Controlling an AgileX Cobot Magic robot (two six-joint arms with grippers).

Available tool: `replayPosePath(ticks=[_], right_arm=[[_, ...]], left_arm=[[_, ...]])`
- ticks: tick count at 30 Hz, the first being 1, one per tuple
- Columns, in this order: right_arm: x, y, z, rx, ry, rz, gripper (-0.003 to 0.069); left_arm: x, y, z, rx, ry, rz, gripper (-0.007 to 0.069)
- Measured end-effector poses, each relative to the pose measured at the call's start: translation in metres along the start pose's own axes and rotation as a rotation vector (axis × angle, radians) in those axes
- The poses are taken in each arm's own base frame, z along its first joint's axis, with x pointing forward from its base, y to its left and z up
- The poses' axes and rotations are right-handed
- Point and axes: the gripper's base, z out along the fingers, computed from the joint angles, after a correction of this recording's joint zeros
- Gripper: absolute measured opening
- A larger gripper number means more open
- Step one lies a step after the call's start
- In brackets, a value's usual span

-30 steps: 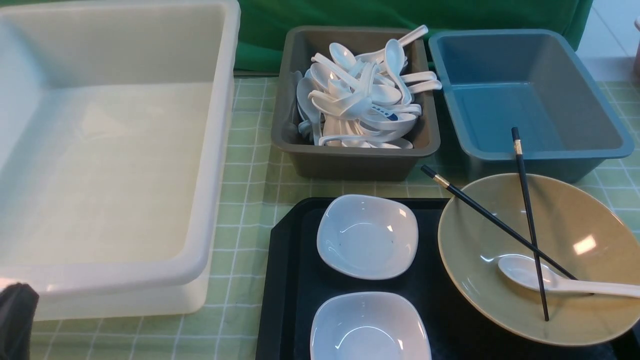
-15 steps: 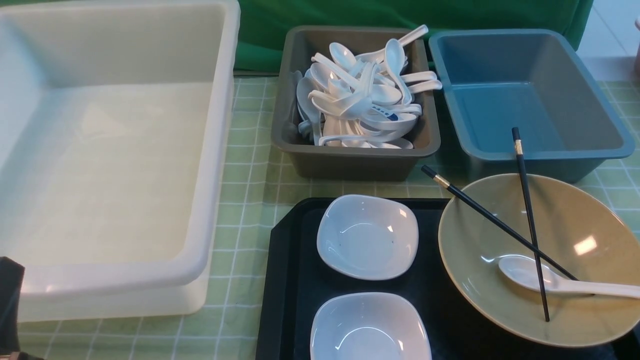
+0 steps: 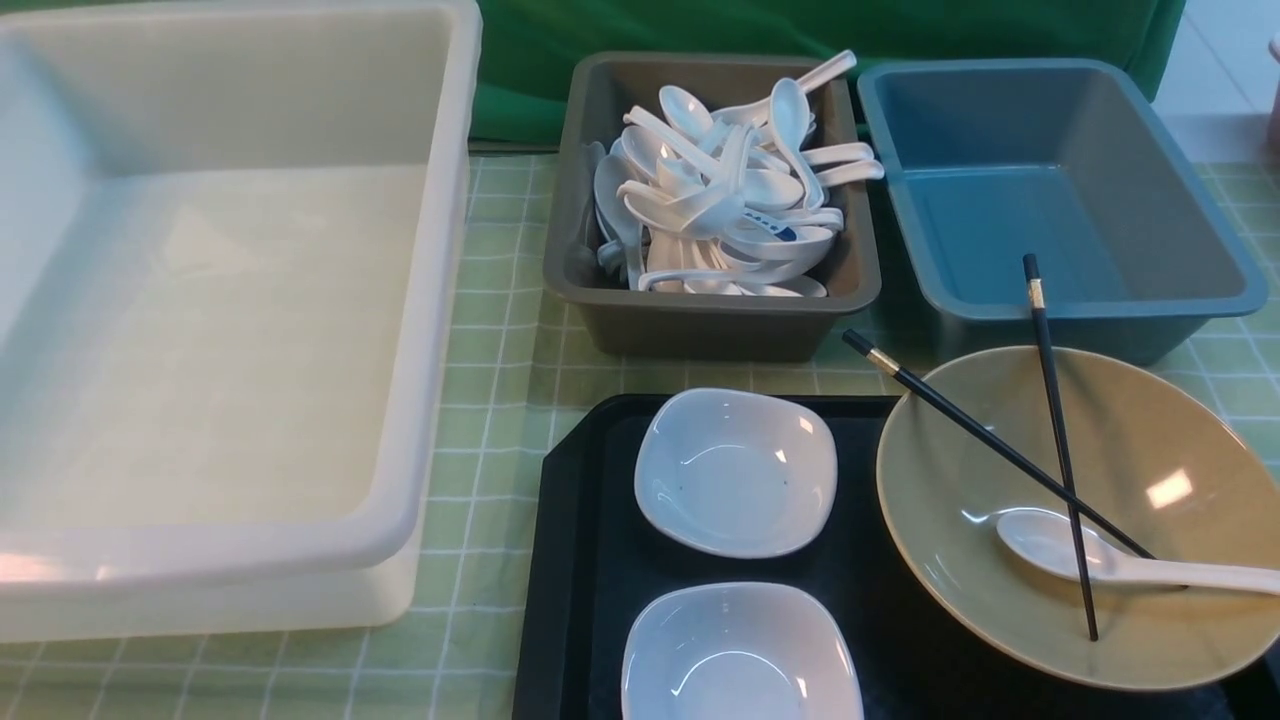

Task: On green table put chopsticks spoon bowls plates into blue grey white boxes.
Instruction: 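Move the grippers toward the tableware on the black tray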

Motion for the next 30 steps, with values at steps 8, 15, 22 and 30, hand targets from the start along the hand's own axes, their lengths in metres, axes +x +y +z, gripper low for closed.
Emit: replayPosePath(ticks=[8,15,22,30], right_arm=[[0.026,-0.013,0.074,0.22,0.514,-0.216,0.0236],[0.066,-0.019,0.088,0.194,0.855,-0.238,0.0236],[0.118,0.01,0.107,-0.224,1.18,-0.306,0.0245],[0.181,0.03,0.141,-0.442,1.419,-0.462,0.0378]], left_arm=[[0.039,0.018,0.053,-0.297,0.647,-0.05,-0.0001],[0.078,0.026,0.05,-0.402,0.991,-0.026,-0.0001],[0.088,0.0,0.048,-0.214,1.094,-0.188,-0.0001],[0.087,-0.039,0.046,0.255,1.102,-0.134,-0.0001]])
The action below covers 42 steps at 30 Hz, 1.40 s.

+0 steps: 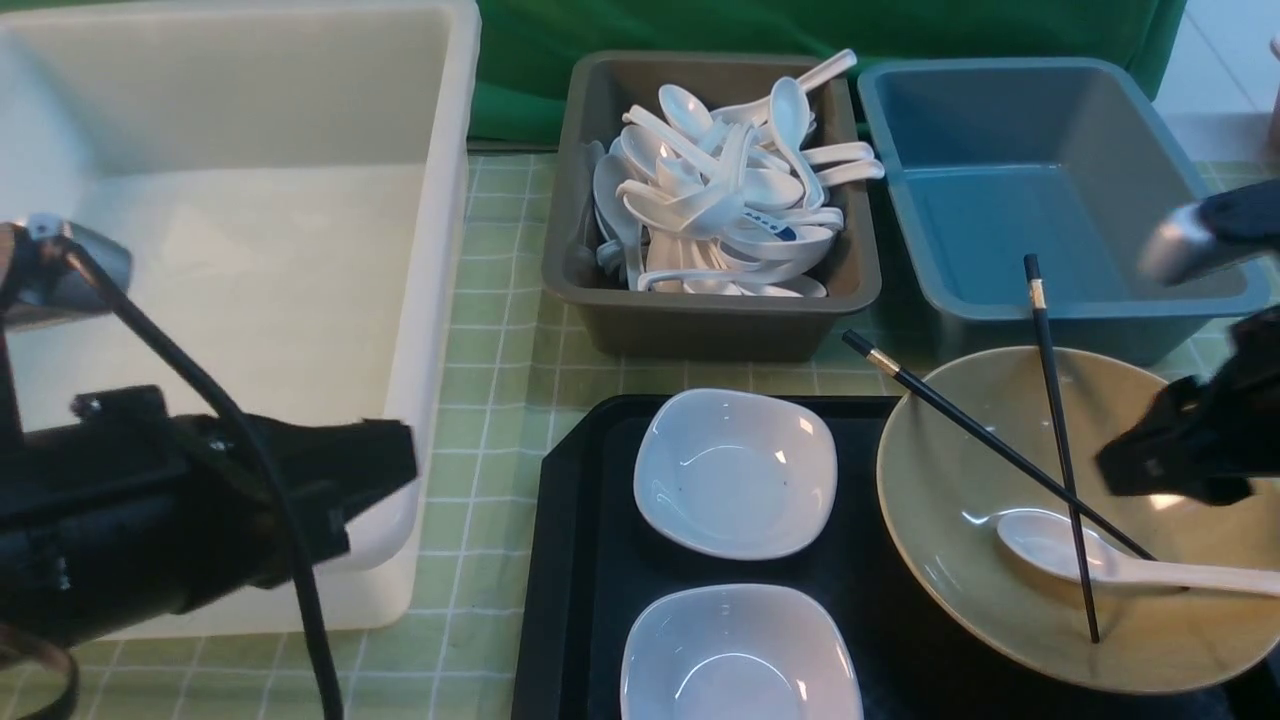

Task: On green table put chopsticks spoon bowls plates into blue grey white boxes.
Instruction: 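Move the grippers toward the tableware on the black tray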

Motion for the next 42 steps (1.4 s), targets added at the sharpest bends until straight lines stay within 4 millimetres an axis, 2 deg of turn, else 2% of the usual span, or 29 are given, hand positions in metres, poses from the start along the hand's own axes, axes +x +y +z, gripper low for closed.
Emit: replayPosePath(ticks=[3,5,8,15,19,24,27,36,39,42], right_arm=[[-0.007,0.005,0.017,-0.01,0.02,-0.063,0.0438],[-0.013,0.002,0.038,0.013,0.029,-0.072,0.05],[-0.018,-0.005,0.049,0.029,0.036,-0.055,0.0531],[-0.023,-0.011,0.049,0.056,0.024,-0.059,0.0542],[-0.022,-0.022,0.048,0.079,0.012,-0.011,0.0542],[-0.023,-0.034,0.059,0.102,0.005,0.049,0.0542],[-0.025,-0.035,0.066,0.08,0.004,0.087,0.0542],[-0.027,-0.034,0.068,0.063,-0.006,0.113,0.0542],[-0.027,-0.034,0.065,0.063,-0.012,0.11,0.0542],[-0.033,-0.03,0.05,0.066,-0.049,0.095,0.0542]], left_arm=[[-0.002,-0.005,0.0,0.051,-0.018,0.031,-0.0001],[-0.003,-0.008,-0.001,0.09,-0.028,0.029,-0.0001],[-0.002,-0.011,-0.001,0.117,-0.02,0.017,-0.0001],[0.002,-0.015,-0.001,0.158,0.029,0.013,-0.0001],[0.003,-0.015,-0.002,0.164,0.035,0.01,-0.0001],[0.002,-0.015,-0.001,0.159,0.023,0.007,-0.0001],[0.0,-0.014,-0.001,0.151,0.009,0.006,-0.0001],[0.0,-0.014,-0.001,0.147,0.004,0.007,-0.0001],[0.0,-0.014,-0.001,0.147,0.003,0.007,-0.0001],[0.0,-0.014,-0.001,0.147,0.003,0.008,-0.0001]])
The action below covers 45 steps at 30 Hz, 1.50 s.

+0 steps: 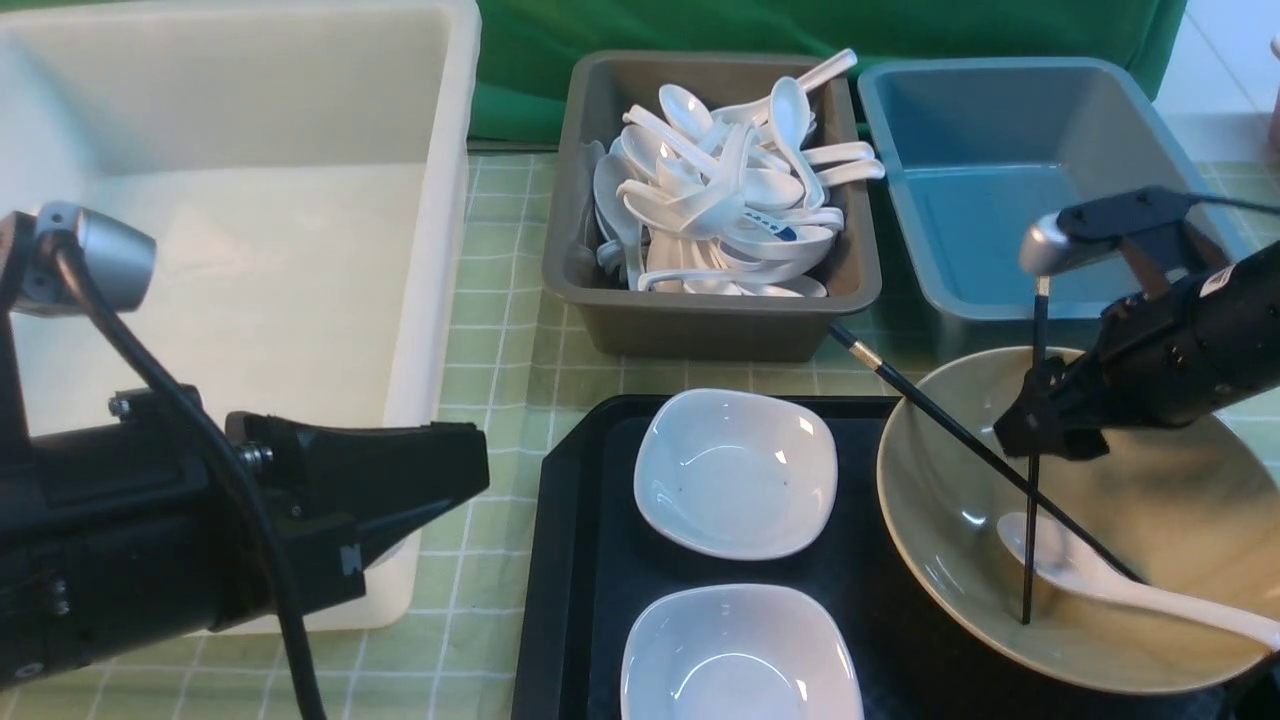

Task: On green table put chopsticks spoon bowls plates into blue grey white boxes.
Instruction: 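Move the grippers toward the tableware on the black tray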

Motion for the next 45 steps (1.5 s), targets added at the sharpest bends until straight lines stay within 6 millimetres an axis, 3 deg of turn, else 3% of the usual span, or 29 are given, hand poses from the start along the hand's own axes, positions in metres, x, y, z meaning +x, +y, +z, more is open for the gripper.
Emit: replayPosePath(ticks=[5,12,26,29,34,37,45], right_arm=[[0.001,0.006,-0.014,-0.031,0.029,0.052,0.0542],[0.022,0.006,0.003,-0.015,0.059,0.107,0.0542],[0.017,0.009,0.036,-0.006,0.017,0.109,0.0526],[0.015,0.008,0.036,0.002,-0.001,0.11,0.0453],[0.013,0.009,0.035,-0.003,-0.001,0.117,0.0108],[0.014,0.01,0.034,-0.013,0.014,0.12,0.0058],[0.001,0.018,0.011,-0.051,0.004,0.137,0.0051]], left_arm=[[-0.001,0.001,0.0,-0.009,-0.015,0.0,-0.0001],[-0.002,0.001,0.0,-0.012,-0.024,-0.002,-0.0001],[-0.002,0.001,0.0,-0.009,-0.019,-0.002,-0.0001],[-0.001,0.0,0.0,-0.004,-0.01,-0.002,-0.0001],[-0.001,0.0,0.0,-0.003,-0.009,-0.002,-0.0001],[-0.001,0.0,0.0,-0.003,-0.009,-0.002,-0.0001],[-0.001,0.0,0.0,-0.003,-0.008,-0.002,-0.0001]])
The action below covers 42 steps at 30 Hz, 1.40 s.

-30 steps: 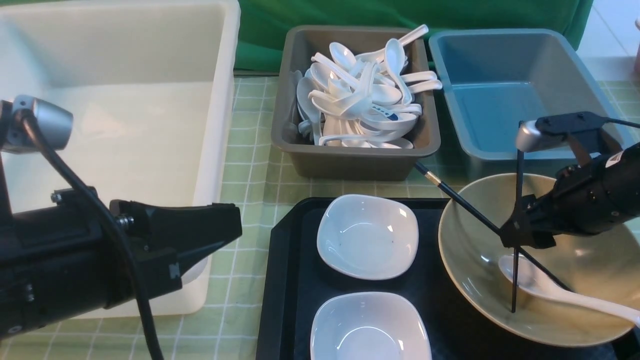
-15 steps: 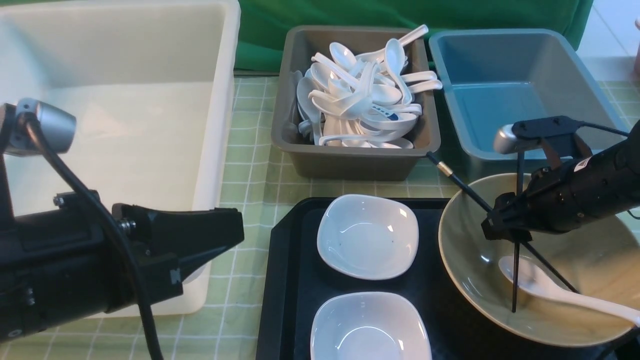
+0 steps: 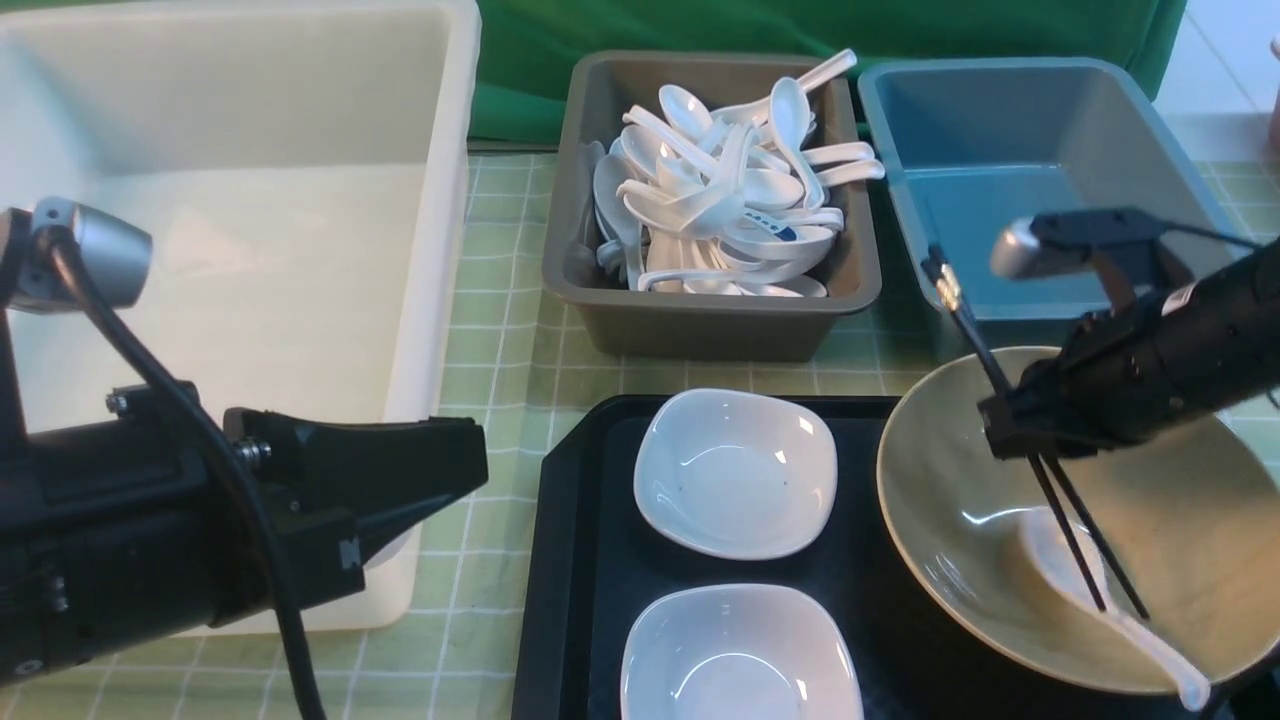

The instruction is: On green table put chopsticks spoon bowls plates into blue grey white boxes.

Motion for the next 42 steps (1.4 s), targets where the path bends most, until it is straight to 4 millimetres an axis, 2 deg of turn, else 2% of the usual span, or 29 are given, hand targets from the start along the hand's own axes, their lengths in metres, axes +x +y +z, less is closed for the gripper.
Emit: replayPosePath(ticks=[5,6,9,10,11,13,15,16,17,20,25,27,28,30,31,32,35,37,40,41,42], right_arm=[[-0.025,0.008,-0.019,-0.023,-0.051,0.028,0.0051],[-0.04,0.009,-0.032,-0.028,-0.097,0.048,0.0051],[-0.058,0.005,-0.044,-0.027,-0.151,0.075,0.0051],[-0.079,-0.005,-0.054,-0.026,-0.218,0.115,0.0051],[-0.082,-0.006,-0.056,-0.027,-0.226,0.12,0.0051],[-0.113,-0.026,-0.062,-0.038,-0.31,0.186,0.005],[-0.135,-0.043,-0.059,-0.059,-0.365,0.244,0.005],[-0.138,-0.044,-0.058,-0.061,-0.371,0.25,0.005],[-0.151,-0.056,-0.05,-0.076,-0.406,0.292,0.005],[-0.17,-0.079,-0.024,-0.087,-0.449,0.361,0.005],[-0.174,-0.103,0.028,-0.071,-0.414,0.419,0.0071],[-0.172,-0.107,0.039,-0.068,-0.394,0.428,0.0089],[-0.17,-0.109,0.045,-0.067,-0.381,0.433,0.0121],[-0.17,-0.11,0.047,-0.066,-0.377,0.435,0.0146],[-0.169,-0.109,0.047,-0.069,-0.372,0.434,0.0202],[-0.169,-0.109,0.047,-0.07,-0.372,0.434,0.0208],[-0.17,-0.104,0.036,-0.087,-0.357,0.411,0.0329],[-0.17,-0.101,0.03,-0.095,-0.347,0.392,0.0363],[-0.167,-0.087,-0.007,-0.119,-0.316,0.294,0.0423],[-0.162,-0.075,-0.03,-0.145,-0.269,0.237,0.0435],[-0.157,-0.067,-0.044,-0.158,-0.234,0.206,0.0438]], left_arm=[[0.0,0.0,0.0,0.0,0.0,0.0,-0.0001],[0.0,0.0,0.0,0.001,0.0,-0.001,-0.0001],[0.0,0.0,0.0,0.002,-0.001,-0.003,-0.0001],[0.0,0.0,0.0,0.001,-0.004,-0.004,-0.0001],[0.0,0.0,0.0,0.001,-0.004,-0.004,-0.0001],[-0.001,0.0,0.0,-0.002,-0.01,-0.003,-0.0001],[-0.002,0.001,0.0,-0.007,-0.018,0.003,-0.0001],[-0.002,0.001,0.0,-0.008,-0.02,0.008,-0.0001],[-0.002,0.001,0.0,-0.013,-0.027,0.018,-0.0001],[-0.004,0.002,0.0,-0.019,-0.04,0.019,-0.0001],[-0.004,0.002,0.0,-0.021,-0.047,0.036,-0.0001],[-0.004,0.002,0.0,-0.022,-0.046,0.068,-0.0001],[-0.004,0.002,0.0,-0.022,-0.046,0.087,-0.0001],[-0.004,0.002,0.0,-0.023,-0.046,0.104,-0.0001],[-0.004,0.002,0.0,-0.023,-0.046,0.118,-0.0001],[-0.004,0.002,0.0,-0.023,-0.046,0.12,-0.0001],[-0.004,0.002,0.0,-0.023,-0.047,0.124,-0.0001],[-0.004,0.002,0.0,-0.023,-0.047,0.124,-0.0001],[-0.004,0.002,0.0,-0.023,-0.047,0.123,-0.0001],[-0.005,0.002,0.0,-0.026,-0.053,0.124,-0.0001],[-0.006,0.002,0.0,-0.03,-0.061,0.131,-0.0001]])
